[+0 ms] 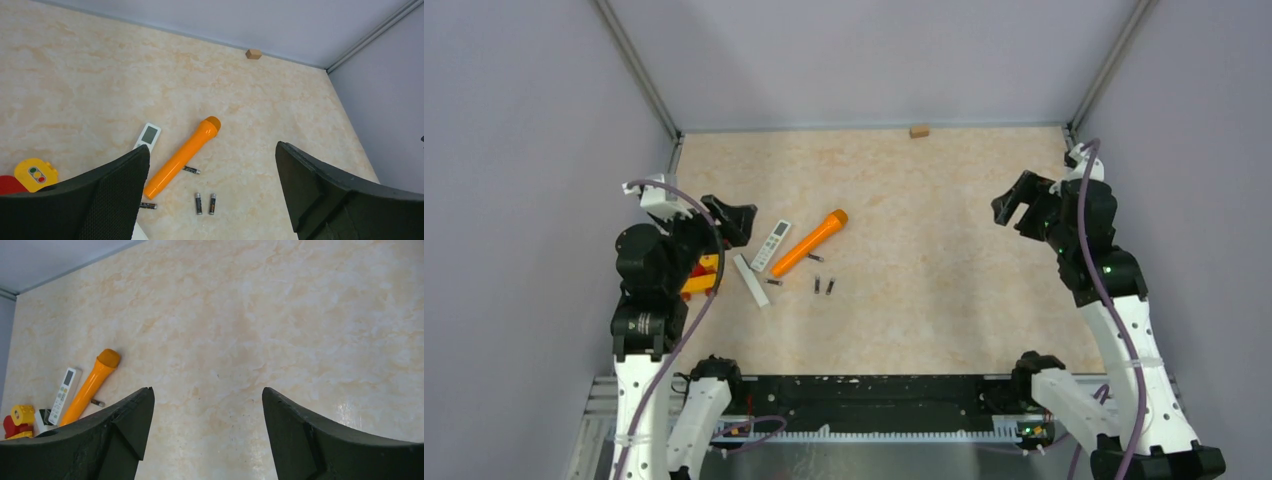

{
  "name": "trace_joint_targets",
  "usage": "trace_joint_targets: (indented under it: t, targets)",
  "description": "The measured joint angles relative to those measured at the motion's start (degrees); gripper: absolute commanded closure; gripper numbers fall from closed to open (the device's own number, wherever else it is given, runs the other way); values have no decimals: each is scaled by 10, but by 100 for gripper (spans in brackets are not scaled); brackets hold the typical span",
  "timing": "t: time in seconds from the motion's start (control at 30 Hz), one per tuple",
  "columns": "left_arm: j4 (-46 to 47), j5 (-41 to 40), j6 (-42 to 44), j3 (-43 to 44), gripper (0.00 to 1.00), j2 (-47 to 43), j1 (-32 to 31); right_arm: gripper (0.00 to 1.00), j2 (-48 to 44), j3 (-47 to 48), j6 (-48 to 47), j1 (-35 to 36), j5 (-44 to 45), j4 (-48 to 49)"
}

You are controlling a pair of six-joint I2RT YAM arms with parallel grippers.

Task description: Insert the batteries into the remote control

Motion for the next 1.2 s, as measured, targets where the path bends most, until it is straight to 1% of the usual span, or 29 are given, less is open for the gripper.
trace_joint_targets:
  t: [0.2,0.33,0.37,0.43,0.47,0.6,0.73,0.83,0.87,1.0,1.03,1.2]
  targets:
    - [15,-10,-12,-59,1,4,0,19,16,-5,-5,0,-23,29]
    - [11,-38,-29,-71,1,25,0,24,41,-11,-13,0,-53,40]
    - [6,-51,-37,-73,1,32,0,27,52,-12,-16,0,-62,44]
    - [-9,-80,-53,-73,1,46,0,38,61,-22,-16,0,-73,49]
    - [-21,-103,-62,-73,1,56,0,41,64,-29,-16,0,-78,51]
    - [-87,-202,-95,-73,1,91,0,42,71,-49,-5,0,-106,58]
    - [-133,-273,-121,-85,1,114,0,38,70,-67,4,0,-120,74]
    - [-141,-281,-137,-102,1,130,0,37,70,-78,8,0,-122,78]
    - [-140,-280,-143,-110,4,141,0,37,70,-82,9,0,-122,80]
    - [-122,-257,-163,-146,18,203,0,37,75,-93,16,0,-123,82]
    - [-113,-247,-166,-157,19,218,0,38,78,-93,17,0,-123,83]
    - [-62,-207,-173,-197,21,280,0,38,87,-105,23,0,-125,93]
